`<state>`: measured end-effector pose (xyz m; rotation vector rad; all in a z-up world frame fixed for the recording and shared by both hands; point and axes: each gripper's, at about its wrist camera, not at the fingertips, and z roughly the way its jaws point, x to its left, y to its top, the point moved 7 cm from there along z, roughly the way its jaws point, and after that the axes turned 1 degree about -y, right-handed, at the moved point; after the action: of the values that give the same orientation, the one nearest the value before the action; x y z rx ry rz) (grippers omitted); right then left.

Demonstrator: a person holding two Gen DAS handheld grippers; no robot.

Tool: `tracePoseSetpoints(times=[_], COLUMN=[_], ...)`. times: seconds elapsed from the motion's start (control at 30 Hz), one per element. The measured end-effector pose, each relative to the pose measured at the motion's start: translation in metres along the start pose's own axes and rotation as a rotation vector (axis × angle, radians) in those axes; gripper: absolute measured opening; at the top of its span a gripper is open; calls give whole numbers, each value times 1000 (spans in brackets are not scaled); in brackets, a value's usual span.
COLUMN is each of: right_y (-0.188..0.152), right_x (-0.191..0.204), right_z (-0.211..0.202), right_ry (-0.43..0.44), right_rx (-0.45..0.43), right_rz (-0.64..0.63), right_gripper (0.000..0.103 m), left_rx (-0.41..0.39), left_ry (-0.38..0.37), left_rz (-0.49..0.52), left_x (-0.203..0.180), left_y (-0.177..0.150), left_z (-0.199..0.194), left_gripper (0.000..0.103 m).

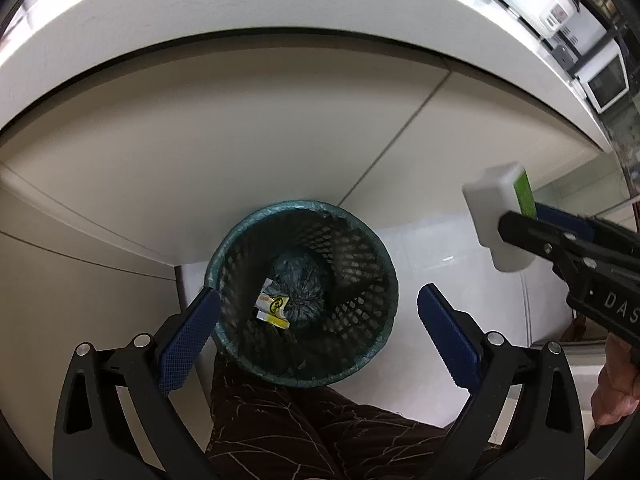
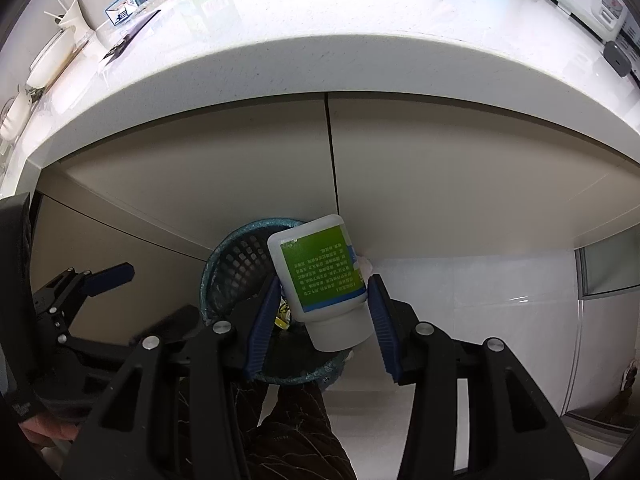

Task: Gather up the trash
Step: 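Open left gripper to drop the wrapper while right gripper releases the bottle, then raise both open grippers from the wastebasket back over the counter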

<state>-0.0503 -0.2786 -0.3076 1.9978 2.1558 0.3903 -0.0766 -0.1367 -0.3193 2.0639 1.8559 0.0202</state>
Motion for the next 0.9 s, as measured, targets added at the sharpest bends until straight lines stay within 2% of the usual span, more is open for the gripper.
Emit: tracePoseSetpoints(times=[0.23, 0.47, 0.83, 0.9], right_y=[1, -1, -3, -3], right_x=[15, 44, 73, 75], right_z=[17, 44, 74, 75], right_ry=[41, 67, 69, 70], right_rx=[17, 43, 75, 70], right_rz=[-28, -111, -192, -192], right_gripper=[43, 43, 44, 48], left_rx=[-33, -39, -44, -45], left_ry=[52, 100, 131, 132], left_rz=[-61, -107, -157, -158], left_x=[35, 64, 86, 87], left_y=[-2, -8, -15, -16], left_z=[-13, -25, -36, -36], left_gripper=[97, 97, 97, 97])
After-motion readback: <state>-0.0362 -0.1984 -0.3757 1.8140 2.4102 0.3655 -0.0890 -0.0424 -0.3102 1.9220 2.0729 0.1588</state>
